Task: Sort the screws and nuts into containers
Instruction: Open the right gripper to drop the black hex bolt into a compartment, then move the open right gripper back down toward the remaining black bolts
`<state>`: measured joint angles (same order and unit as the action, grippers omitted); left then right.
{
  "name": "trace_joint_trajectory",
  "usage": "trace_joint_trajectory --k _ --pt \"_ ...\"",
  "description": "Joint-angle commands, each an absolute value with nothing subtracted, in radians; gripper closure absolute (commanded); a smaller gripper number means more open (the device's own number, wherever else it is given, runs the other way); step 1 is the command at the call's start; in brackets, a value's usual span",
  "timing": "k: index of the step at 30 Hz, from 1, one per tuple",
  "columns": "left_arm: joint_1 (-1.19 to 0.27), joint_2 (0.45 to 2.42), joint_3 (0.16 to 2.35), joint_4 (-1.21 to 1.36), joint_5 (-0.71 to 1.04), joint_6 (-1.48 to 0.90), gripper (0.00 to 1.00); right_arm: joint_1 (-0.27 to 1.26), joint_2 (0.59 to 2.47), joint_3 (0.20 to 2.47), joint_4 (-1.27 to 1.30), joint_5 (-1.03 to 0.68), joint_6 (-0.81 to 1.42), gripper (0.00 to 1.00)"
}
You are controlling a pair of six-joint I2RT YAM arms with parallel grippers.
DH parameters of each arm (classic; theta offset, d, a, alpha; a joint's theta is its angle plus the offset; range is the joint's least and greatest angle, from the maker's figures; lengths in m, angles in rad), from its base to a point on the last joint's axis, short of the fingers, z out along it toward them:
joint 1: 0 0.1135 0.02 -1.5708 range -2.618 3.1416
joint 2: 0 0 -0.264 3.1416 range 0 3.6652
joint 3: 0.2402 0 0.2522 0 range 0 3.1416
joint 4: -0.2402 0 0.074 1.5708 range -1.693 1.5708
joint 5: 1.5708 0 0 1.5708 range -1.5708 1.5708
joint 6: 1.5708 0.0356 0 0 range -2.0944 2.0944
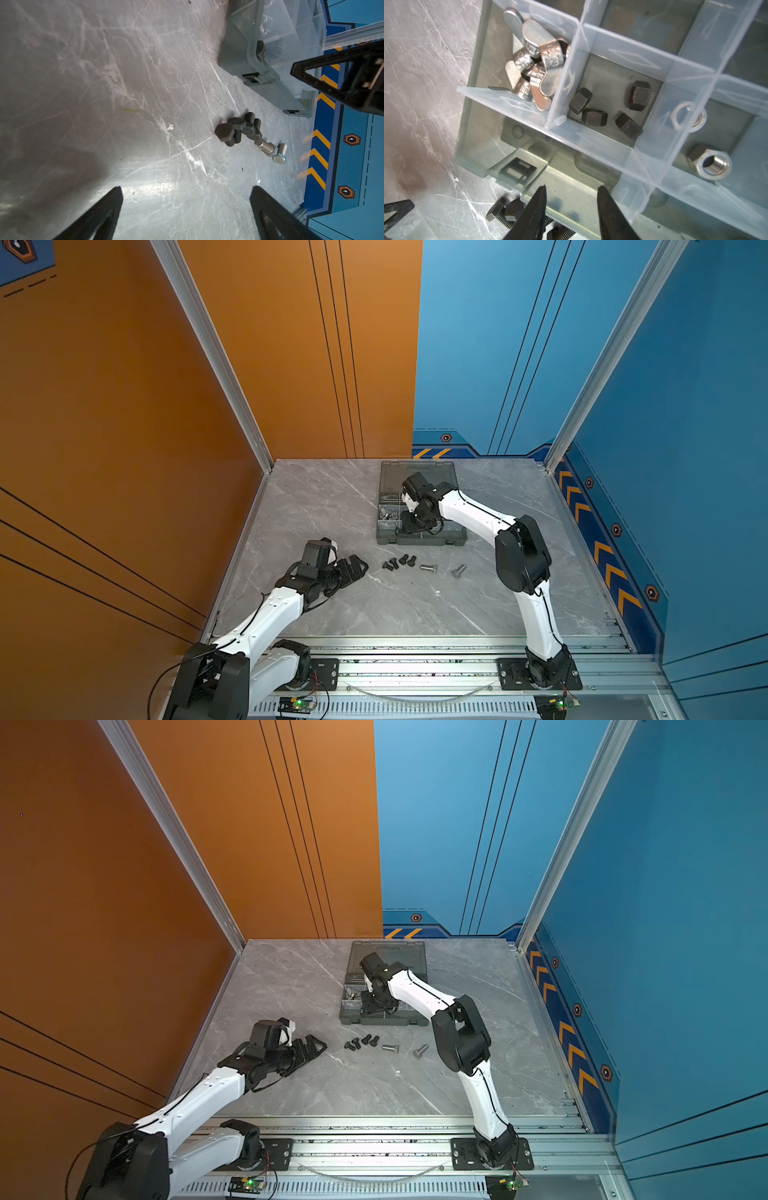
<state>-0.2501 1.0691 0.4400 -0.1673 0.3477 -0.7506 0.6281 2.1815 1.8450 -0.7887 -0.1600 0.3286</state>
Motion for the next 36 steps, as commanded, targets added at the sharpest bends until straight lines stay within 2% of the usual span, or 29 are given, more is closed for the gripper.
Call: trace_joint_trajectory --k 1,13,20,28,36 --pt "-0.261 1.069 0.469 -0.160 0.335 -0.753 0.02 0.625 2.145 1.862 -0.836 -0.150 0.309 0.55" --pt "-0.261 1.083 0.470 -0.156 0.338 -0.750 0.02 0.651 1.970 1.736 -0.843 -0.215 0.192 0.52" --pt "-0.261 1.083 0.473 -0.158 0.337 -0.752 0.02 0.758 1.921 1.618 -0.800 -0.201 0.122 0.51" --pt "-0.260 1.068 0.471 -0.173 0.336 -0.752 0.02 0.892 1.959 1.607 -0.756 -0.178 0.034 0.51" --pt "-0.258 1.054 0.468 -0.181 0.330 -0.747 0.02 0.910 2.039 1.682 -0.768 -0.148 -0.001 0.51"
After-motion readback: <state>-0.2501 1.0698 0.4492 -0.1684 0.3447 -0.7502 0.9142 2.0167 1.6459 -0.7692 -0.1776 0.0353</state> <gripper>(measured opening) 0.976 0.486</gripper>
